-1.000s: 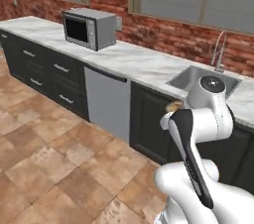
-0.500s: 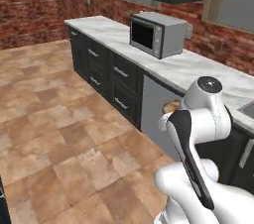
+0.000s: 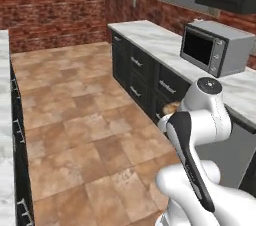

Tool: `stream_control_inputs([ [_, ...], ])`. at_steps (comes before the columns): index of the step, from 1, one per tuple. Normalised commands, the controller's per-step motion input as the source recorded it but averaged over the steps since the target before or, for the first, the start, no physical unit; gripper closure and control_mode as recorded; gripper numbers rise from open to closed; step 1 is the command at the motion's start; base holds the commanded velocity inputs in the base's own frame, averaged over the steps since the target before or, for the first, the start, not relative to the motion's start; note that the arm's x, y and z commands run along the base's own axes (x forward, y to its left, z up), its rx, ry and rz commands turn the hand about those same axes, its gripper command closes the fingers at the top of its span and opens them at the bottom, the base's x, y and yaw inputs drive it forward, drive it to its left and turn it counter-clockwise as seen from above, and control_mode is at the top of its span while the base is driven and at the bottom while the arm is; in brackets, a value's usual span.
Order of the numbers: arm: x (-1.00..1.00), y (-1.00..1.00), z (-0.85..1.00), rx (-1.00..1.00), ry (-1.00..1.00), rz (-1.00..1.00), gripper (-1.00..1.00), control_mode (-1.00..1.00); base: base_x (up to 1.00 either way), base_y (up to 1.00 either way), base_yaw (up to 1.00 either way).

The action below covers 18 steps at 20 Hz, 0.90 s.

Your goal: Take the chicken drumsticks from the pan and place one on each plate on the dining counter.

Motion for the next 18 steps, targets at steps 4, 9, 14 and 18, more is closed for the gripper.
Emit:
stream_control_inputs([
  [4, 0.0, 0.0, 0.0, 0.0, 0.0, 0.0, 1.0, 1.0, 1.0, 0.16, 0.23],
  [9, 0.0, 0.0, 0.0, 0.0, 0.0, 0.0, 1.0, 1.0, 1.0, 0.17, 0.21],
  [14, 0.0, 0.0, 0.0, 0.0, 0.0, 0.0, 1.0, 1.0, 1.0, 0.15, 0.21],
  [18, 0.0, 0.0, 0.0, 0.0, 0.0, 0.0, 1.0, 1.0, 1.0, 0.14, 0.19],
])
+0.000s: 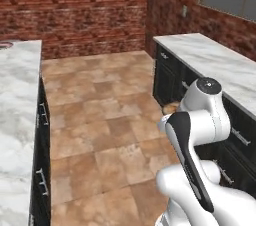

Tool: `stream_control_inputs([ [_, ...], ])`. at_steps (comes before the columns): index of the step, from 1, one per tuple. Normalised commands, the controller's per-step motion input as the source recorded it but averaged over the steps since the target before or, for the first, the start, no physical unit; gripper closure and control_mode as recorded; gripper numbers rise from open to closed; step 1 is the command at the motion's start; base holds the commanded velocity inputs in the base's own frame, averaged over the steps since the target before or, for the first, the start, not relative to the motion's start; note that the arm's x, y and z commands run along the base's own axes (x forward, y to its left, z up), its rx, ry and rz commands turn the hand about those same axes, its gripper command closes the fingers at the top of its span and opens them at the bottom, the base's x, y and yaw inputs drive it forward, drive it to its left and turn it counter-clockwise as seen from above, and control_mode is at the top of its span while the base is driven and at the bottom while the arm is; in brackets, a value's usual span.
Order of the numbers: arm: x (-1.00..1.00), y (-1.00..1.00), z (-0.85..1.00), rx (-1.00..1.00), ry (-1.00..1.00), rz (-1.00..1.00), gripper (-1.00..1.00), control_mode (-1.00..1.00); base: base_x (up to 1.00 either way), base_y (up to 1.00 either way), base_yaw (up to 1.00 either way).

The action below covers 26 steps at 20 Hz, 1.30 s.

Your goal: Take the chicken drumsticks from the pan and place one on each plate on the dining counter.

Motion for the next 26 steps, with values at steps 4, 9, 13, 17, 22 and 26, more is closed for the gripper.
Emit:
stream_control_inputs([
  [4, 0.0, 0.0, 0.0, 0.0, 0.0, 0.0, 1.0, 1.0, 1.0, 0.11, 0.17],
  [9, 0.0, 0.0, 0.0, 0.0, 0.0, 0.0, 1.0, 1.0, 1.0, 0.07, 0.13],
  [13, 0.0, 0.0, 0.0, 0.0, 0.0, 0.0, 1.0, 1.0, 1.0, 0.01, 0.07],
  [17, 0.0, 0.0, 0.0, 0.0, 0.0, 0.0, 1.0, 1.0, 1.0, 0.01, 0.07],
  [22, 0.0, 0.0, 0.0, 0.0, 0.0, 0.0, 1.0, 1.0, 1.0, 0.05, 0.1],
  [26, 0.0, 0.0, 0.0, 0.0, 0.0, 0.0, 1.0, 1.0, 1.0, 0.12, 0.17],
])
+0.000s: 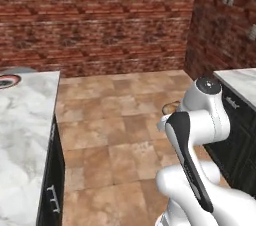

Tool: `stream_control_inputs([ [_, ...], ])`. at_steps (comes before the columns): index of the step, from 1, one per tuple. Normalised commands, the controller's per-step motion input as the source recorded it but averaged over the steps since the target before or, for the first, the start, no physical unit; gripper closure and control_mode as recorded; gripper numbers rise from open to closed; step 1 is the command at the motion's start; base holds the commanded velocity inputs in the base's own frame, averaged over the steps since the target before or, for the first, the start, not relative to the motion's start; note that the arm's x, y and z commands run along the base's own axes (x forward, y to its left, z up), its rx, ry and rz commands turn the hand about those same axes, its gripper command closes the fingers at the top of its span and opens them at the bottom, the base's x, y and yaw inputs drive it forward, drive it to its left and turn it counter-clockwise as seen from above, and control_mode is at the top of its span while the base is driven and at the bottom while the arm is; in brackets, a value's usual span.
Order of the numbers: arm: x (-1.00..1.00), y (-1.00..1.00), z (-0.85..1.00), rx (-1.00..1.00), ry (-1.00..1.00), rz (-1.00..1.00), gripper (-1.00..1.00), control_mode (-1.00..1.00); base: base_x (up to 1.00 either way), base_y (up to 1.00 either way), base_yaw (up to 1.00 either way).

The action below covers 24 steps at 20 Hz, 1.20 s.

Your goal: Take the chicken drumsticks from the pan and place one on each plate on the dining counter.

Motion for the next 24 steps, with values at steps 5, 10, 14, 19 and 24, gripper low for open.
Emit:
stream_control_inputs([
  [5, 0.0, 0.0, 0.0, 0.0, 0.0, 0.0, 1.0, 1.0, 1.0, 0.13, 0.18],
  [10, 0.0, 0.0, 0.0, 0.0, 0.0, 0.0, 1.0, 1.0, 1.0, 0.13, 0.19],
  [14, 0.0, 0.0, 0.0, 0.0, 0.0, 0.0, 1.0, 1.0, 1.0, 0.05, 0.25],
  [19, 0.0, 0.0, 0.0, 0.0, 0.0, 0.0, 1.0, 1.0, 1.0, 0.0, 0.44],
  [24, 0.0, 0.0, 0.0, 0.0, 0.0, 0.0, 1.0, 1.0, 0.99, 0.0, 0.62],
])
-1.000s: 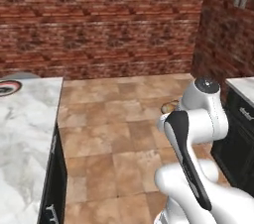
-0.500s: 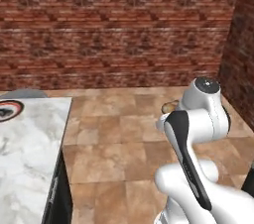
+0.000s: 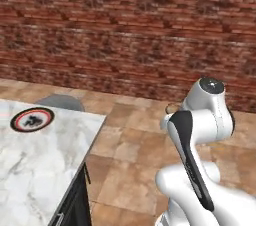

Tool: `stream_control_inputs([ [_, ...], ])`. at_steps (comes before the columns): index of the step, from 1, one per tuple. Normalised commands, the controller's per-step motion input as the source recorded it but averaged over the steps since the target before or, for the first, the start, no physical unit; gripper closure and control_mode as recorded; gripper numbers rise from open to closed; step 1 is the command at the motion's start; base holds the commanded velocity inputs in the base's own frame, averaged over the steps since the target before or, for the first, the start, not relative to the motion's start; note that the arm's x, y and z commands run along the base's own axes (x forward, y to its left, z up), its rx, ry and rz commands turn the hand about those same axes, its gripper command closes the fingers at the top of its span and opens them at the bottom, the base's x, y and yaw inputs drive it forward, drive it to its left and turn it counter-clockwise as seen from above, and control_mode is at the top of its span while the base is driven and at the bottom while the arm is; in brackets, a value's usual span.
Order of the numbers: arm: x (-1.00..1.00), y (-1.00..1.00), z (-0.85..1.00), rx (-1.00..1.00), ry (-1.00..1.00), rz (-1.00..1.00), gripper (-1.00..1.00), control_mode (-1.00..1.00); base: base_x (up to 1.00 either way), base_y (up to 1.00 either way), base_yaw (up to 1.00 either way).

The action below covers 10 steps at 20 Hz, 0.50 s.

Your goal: Take the chicken drumsticks from the pan and place one on each plate on the dining counter.

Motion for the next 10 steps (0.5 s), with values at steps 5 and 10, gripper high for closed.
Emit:
stream_control_inputs([
  [5, 0.0, 0.0, 0.0, 0.0, 0.0, 0.0, 1.0, 1.0, 0.85, 0.0, 0.76],
  [10, 0.0, 0.0, 0.0, 0.0, 0.0, 0.0, 1.0, 1.0, 0.79, -0.01, 0.81],
])
